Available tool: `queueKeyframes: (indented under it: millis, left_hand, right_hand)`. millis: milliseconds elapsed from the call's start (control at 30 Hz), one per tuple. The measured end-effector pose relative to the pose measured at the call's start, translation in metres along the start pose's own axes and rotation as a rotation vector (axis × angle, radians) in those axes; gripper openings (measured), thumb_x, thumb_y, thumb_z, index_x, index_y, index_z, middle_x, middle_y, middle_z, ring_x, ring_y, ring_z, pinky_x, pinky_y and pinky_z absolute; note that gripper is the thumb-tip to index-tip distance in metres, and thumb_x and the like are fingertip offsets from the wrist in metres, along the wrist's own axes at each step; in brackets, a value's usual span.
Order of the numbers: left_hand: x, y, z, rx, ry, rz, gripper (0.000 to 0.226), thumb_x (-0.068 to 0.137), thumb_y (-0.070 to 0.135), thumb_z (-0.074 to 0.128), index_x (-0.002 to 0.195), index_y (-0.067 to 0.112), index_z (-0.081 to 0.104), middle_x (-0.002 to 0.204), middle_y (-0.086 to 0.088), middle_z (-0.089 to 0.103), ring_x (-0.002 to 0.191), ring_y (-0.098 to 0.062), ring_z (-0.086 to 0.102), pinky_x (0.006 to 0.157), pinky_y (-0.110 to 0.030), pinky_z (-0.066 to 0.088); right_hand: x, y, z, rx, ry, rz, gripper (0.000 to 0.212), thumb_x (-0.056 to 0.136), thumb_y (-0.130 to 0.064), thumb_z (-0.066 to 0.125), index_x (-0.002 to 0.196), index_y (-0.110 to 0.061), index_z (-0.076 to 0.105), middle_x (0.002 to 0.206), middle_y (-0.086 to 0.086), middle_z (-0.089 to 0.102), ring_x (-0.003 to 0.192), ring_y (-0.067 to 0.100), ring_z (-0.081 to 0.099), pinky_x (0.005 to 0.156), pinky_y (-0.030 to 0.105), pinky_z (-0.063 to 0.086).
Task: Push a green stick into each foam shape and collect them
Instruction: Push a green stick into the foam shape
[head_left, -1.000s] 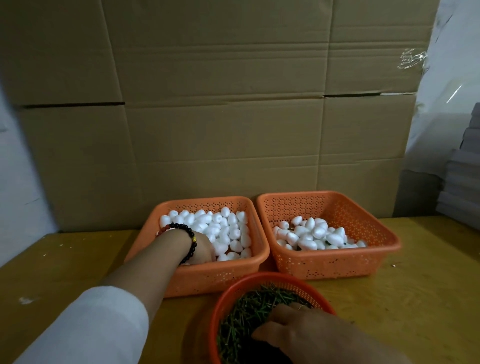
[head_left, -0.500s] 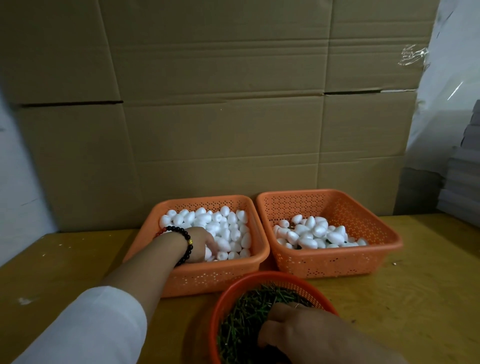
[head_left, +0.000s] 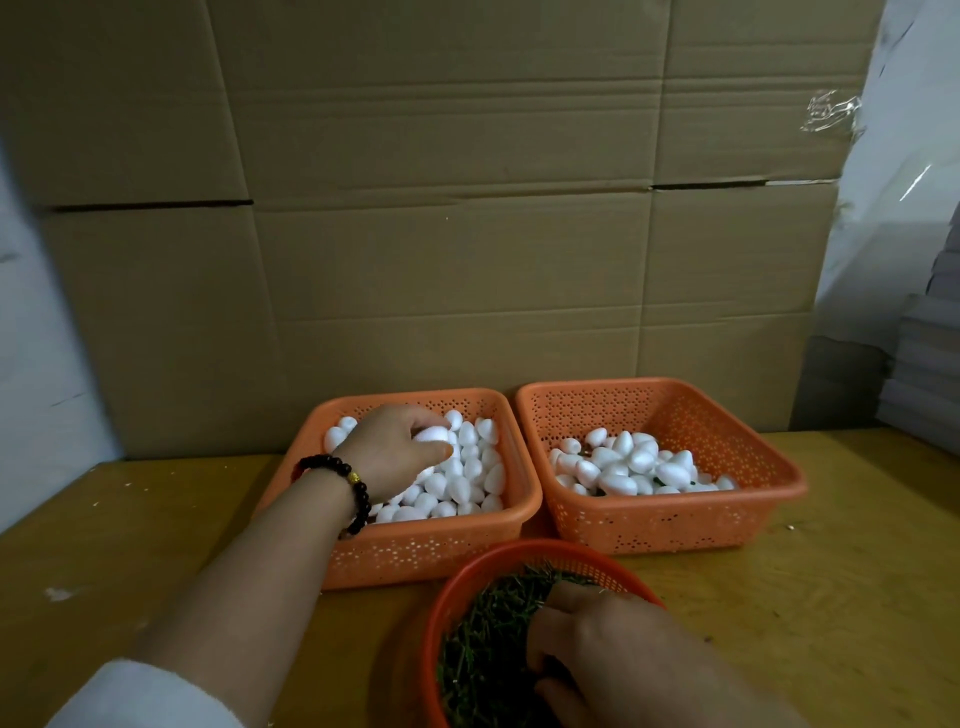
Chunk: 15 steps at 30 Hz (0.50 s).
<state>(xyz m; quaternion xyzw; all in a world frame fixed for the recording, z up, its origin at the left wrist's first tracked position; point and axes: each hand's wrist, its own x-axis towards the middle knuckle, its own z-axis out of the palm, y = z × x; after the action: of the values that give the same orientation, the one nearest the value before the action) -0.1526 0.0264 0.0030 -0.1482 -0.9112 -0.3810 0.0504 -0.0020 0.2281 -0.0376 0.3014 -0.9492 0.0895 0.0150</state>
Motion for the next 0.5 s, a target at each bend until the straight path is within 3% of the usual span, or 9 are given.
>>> queueKeyframes:
  millis: [33,100,200,333,500]
  left_hand:
    - [-0.006,0.004,0.000,-0.115,0.046,-0.014,0.011,0.086,0.019,0.063,0.094,0.024,0.069,0.091,0.013,0.067,0.082,-0.008,0.062,0.072,-0.024,0.050]
    - [-0.020,0.012,0.005,-0.336,0.100,-0.038,0.022,0.086,0.019,0.066,0.102,0.034,0.068,0.098,0.015,0.067,0.084,-0.004,0.065,0.070,-0.020,0.052]
    - [-0.041,0.020,0.018,-0.666,0.122,-0.056,0.032,0.087,0.008,0.067,0.114,0.025,0.064,0.098,0.005,0.064,0.070,-0.008,0.065,0.066,-0.021,0.052]
    - [-0.065,0.026,0.035,-1.214,-0.035,-0.123,0.033,0.075,-0.001,0.066,0.107,0.007,0.059,0.079,-0.006,0.065,0.068,-0.016,0.063,0.059,-0.025,0.054]
    - [-0.074,0.027,0.043,-1.433,-0.178,-0.241,0.031,0.073,0.005,0.063,0.104,0.003,0.062,0.094,-0.015,0.069,0.071,-0.017,0.063,0.057,-0.024,0.054]
  right_hand:
    - [0.001,0.005,0.002,0.016,0.034,0.087,0.022,0.089,-0.039,0.052,0.108,-0.030,0.058,0.116,-0.010,0.051,0.108,0.012,0.051,0.088,0.023,0.038]
    - [0.004,0.007,0.000,-0.010,0.074,0.089,0.022,0.087,-0.041,0.051,0.106,-0.030,0.058,0.115,-0.012,0.051,0.109,0.009,0.049,0.093,0.022,0.037]
    - [0.003,0.005,0.003,0.072,0.182,0.110,0.018,0.082,-0.043,0.054,0.096,-0.032,0.058,0.103,-0.018,0.053,0.099,0.000,0.050,0.086,0.017,0.038]
    - [0.000,0.013,-0.007,0.208,0.272,0.222,0.009,0.081,-0.038,0.060,0.088,-0.033,0.057,0.077,-0.018,0.061,0.076,0.001,0.058,0.064,0.013,0.044]
    - [0.000,0.017,-0.007,0.278,0.342,0.217,0.013,0.084,-0.030,0.063,0.093,-0.037,0.057,0.066,-0.017,0.059,0.066,-0.001,0.059,0.057,0.014,0.045]
